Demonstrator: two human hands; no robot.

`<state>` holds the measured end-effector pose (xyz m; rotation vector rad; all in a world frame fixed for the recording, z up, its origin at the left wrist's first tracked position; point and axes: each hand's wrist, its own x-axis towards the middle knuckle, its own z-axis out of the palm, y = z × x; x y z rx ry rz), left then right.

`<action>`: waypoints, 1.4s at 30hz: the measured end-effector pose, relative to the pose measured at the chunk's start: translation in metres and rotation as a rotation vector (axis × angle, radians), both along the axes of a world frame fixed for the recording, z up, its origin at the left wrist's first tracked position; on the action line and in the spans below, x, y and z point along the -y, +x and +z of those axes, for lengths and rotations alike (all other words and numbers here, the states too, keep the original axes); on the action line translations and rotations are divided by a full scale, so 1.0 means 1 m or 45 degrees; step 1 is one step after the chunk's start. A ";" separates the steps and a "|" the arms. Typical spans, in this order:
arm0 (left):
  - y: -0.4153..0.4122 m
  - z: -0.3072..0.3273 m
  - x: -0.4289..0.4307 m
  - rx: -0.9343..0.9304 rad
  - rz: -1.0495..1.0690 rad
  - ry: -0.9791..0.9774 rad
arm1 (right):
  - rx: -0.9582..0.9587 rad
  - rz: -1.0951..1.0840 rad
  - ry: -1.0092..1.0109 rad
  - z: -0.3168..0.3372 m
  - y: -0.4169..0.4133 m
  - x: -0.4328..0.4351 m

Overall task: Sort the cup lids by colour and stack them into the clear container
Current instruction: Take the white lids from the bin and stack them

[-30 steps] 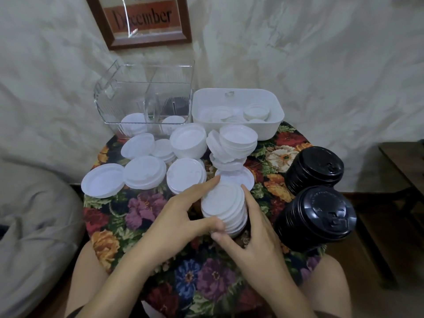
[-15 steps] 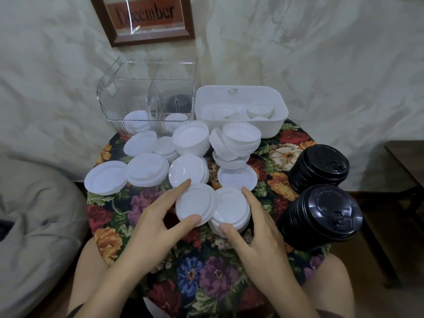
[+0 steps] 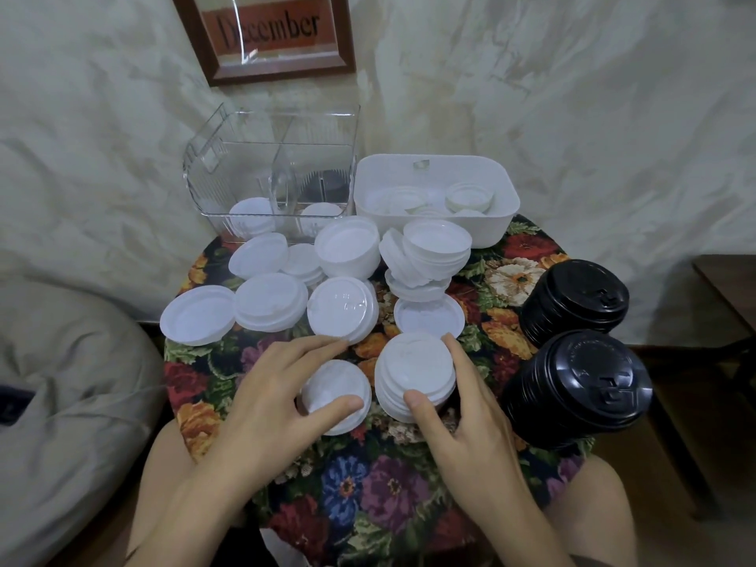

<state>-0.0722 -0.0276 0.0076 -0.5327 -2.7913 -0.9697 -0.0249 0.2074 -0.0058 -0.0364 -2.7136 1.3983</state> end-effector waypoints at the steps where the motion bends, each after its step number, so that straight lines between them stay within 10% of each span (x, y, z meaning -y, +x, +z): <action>1: 0.000 0.000 -0.005 -0.052 -0.020 -0.039 | -0.013 -0.002 -0.002 -0.001 0.000 -0.001; 42: -0.014 -0.012 -0.031 0.146 -0.225 -0.105 | -0.072 -0.220 0.006 0.004 0.005 0.012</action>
